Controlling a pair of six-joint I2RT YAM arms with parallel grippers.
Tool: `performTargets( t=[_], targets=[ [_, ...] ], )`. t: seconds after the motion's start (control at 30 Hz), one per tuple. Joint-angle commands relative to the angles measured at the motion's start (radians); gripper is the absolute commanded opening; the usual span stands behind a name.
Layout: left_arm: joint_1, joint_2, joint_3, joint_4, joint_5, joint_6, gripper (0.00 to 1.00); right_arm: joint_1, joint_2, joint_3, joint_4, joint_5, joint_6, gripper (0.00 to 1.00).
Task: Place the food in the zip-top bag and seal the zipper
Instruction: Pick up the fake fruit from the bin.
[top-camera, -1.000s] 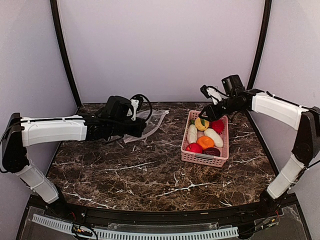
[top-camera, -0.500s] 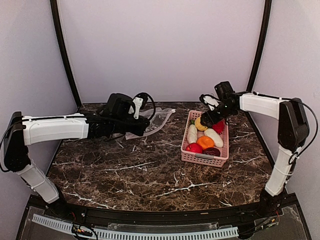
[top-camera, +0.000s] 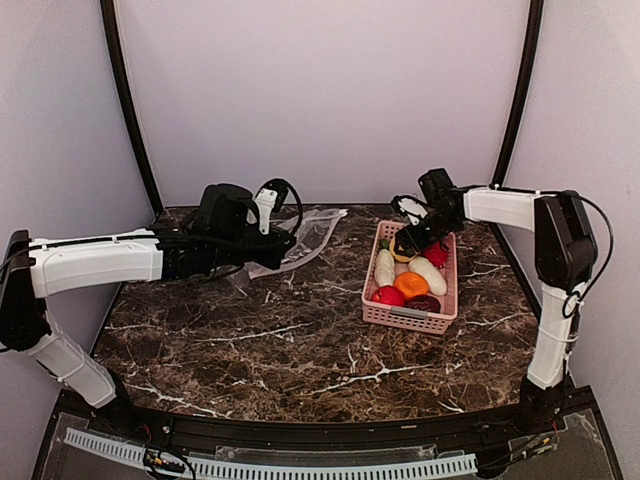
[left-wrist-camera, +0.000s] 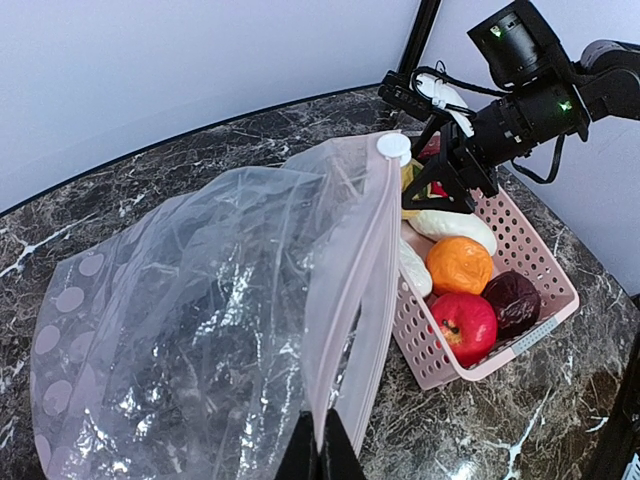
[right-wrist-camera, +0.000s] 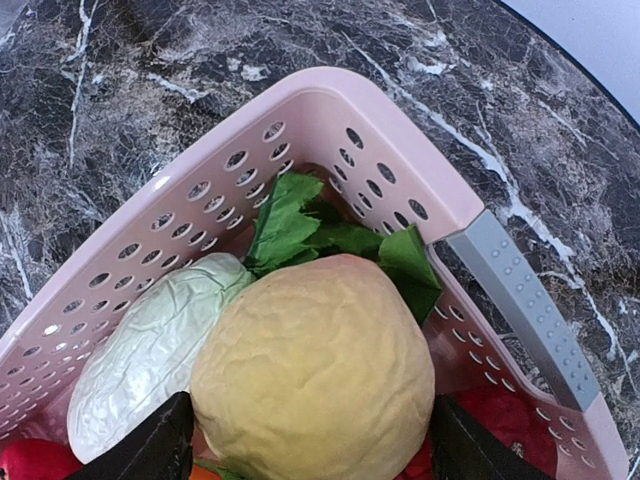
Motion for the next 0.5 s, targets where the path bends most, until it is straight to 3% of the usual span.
performTargets(
  t=[0.0, 0.17, 0.33, 0.47],
  targets=[
    [-0.001, -0.031, -0.020, 0.010, 0.007, -0.004, 0.01, -0.004, -0.001, 0.024, -0.016, -0.032, 0.018, 0.75],
    [-0.001, -0.024, -0.022, 0.010, 0.011, -0.006, 0.01, -0.003, -0.014, 0.003, -0.009, -0.029, 0.014, 0.67],
    [-0.001, -0.017, -0.024, 0.014, 0.011, -0.008, 0.01, -0.004, -0.028, -0.013, 0.000, -0.043, 0.017, 0.51],
    [-0.001, -0.015, -0.025, 0.013, 0.003, -0.007, 0.01, -0.004, -0.112, -0.018, -0.011, -0.043, 0.005, 0.47]
  ],
)
